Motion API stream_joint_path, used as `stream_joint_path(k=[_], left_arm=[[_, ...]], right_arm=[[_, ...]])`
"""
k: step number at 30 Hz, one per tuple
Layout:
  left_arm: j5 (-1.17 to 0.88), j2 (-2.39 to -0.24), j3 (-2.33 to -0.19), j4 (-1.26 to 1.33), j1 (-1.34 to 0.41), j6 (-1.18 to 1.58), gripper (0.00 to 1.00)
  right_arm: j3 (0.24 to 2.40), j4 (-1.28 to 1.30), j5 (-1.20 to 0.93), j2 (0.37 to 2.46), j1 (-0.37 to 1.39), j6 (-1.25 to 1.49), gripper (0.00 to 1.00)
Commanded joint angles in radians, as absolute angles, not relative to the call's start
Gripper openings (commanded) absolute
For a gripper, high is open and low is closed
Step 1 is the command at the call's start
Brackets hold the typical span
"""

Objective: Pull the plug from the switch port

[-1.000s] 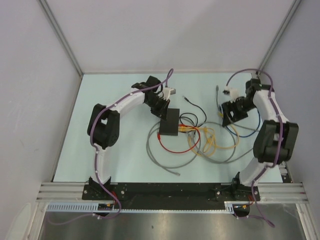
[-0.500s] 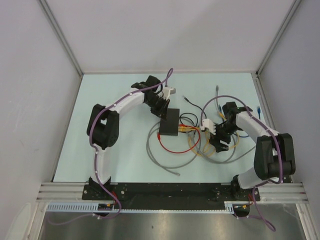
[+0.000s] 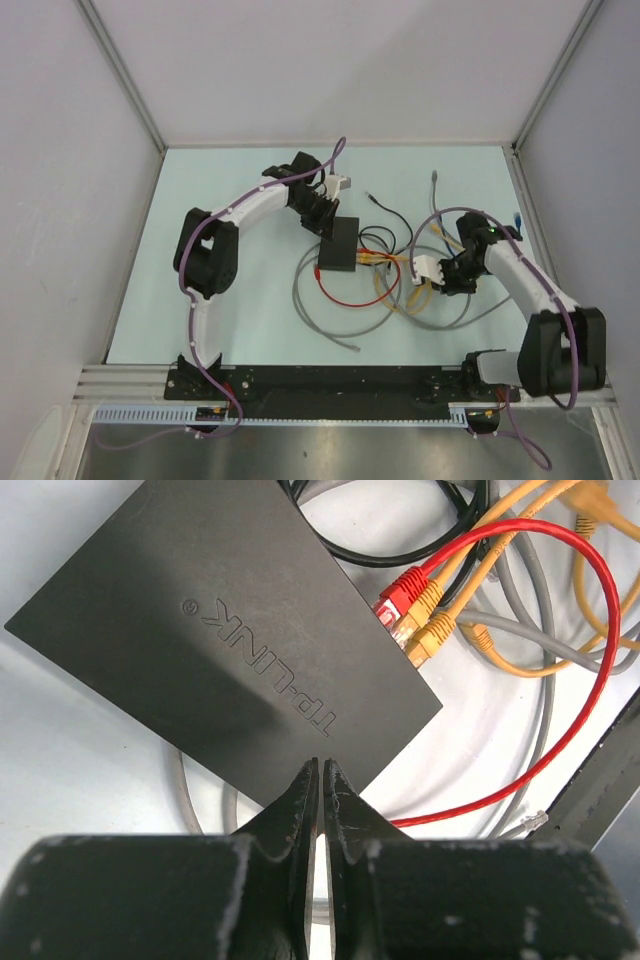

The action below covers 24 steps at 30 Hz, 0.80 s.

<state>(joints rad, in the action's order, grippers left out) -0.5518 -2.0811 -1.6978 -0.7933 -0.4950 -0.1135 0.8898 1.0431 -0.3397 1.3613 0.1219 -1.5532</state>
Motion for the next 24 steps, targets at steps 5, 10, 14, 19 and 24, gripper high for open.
stream_joint_path(k=[5,10,14,19,24], left_arm=[[-0.571,-2.054,-1.709,-0.772,-0.489,-0.107,0.10],[-0.574,-2.054,-1.707,-0.769,-0.482,-0.104,0.10],[-0.574,-2.054,-1.707,-0.765,-0.482,-0.103,0.10],[-0.565,-2.048,-1.701,-0.769,-0.482,-0.107,0.10],[-0.561,-2.049,-1.703,-0.770,-0.483,-0.109,0.10]], right_arm=[[0.871,1.298,-0.276,1.149,-0.039,-1.940,0.00],[0.871,1.286,-0.212,1.167,-0.279,-2.163,0.00],[0.926,1.206,-0.276,1.259,-0.327,-2.080,0.00],[0.971,1.048,-0.414,1.302,-0.302,-1.840,0.00],[0.976,0.806,-0.434,1.357,-0.144,-1.440,0.00]])
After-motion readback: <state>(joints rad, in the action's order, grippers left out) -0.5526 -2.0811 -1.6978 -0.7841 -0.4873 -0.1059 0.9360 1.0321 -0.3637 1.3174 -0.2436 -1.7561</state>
